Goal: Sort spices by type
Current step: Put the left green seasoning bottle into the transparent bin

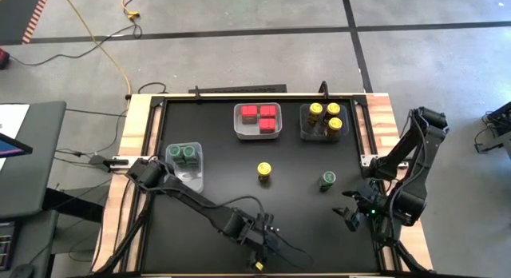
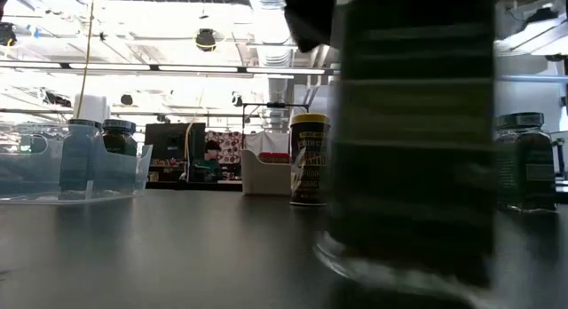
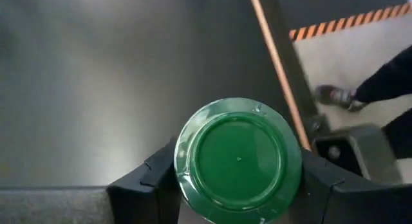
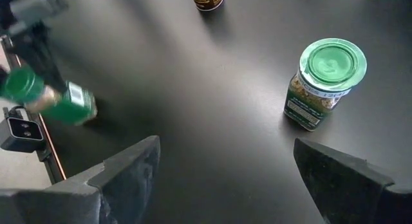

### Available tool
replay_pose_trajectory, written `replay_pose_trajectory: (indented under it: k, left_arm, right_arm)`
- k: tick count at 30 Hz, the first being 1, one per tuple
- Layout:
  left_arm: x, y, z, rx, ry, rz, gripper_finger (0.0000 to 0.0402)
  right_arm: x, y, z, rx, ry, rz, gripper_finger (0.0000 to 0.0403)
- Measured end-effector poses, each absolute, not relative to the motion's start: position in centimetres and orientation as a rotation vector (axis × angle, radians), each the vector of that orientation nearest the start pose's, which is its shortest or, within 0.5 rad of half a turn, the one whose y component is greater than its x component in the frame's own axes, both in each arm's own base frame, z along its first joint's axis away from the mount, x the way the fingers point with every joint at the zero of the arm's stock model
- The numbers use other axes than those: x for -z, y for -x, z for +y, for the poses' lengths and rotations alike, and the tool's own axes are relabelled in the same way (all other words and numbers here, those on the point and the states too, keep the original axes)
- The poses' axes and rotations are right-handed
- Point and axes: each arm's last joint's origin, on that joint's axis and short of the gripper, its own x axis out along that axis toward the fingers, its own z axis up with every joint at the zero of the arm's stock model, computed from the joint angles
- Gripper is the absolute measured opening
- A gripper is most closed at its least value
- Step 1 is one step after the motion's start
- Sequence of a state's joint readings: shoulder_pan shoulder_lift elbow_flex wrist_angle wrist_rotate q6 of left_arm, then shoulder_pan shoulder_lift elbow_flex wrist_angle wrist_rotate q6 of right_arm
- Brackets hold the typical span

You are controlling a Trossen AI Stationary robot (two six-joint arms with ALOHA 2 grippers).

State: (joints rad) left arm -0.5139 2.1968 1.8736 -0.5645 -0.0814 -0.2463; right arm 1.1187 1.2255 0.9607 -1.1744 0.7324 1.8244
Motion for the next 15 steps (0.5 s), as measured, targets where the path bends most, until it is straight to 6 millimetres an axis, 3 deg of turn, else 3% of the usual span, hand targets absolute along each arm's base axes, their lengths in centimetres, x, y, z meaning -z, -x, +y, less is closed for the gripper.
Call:
replay_pose_trajectory:
  k: [3,7,15]
  left_arm:
    - [-24.3,-41.8,-22.6,0.255,-0.079,0.885,0.0191]
    - [-28.8,-39.8,-20.7,0.205,-0.137,0.858,0.0191]
    - [-38.8,-31.6,-15.2,0.059,-0.064,0.852,0.0191]
  right_arm:
    - [-25.7,-10.2,16.7,0.471,-0.548,0.746,0.0385]
    - [-25.7,-10.3,16.6,0.473,-0.550,0.745,0.0385]
    - [-25.7,-10.9,16.3,0.504,-0.567,0.736,0.0385]
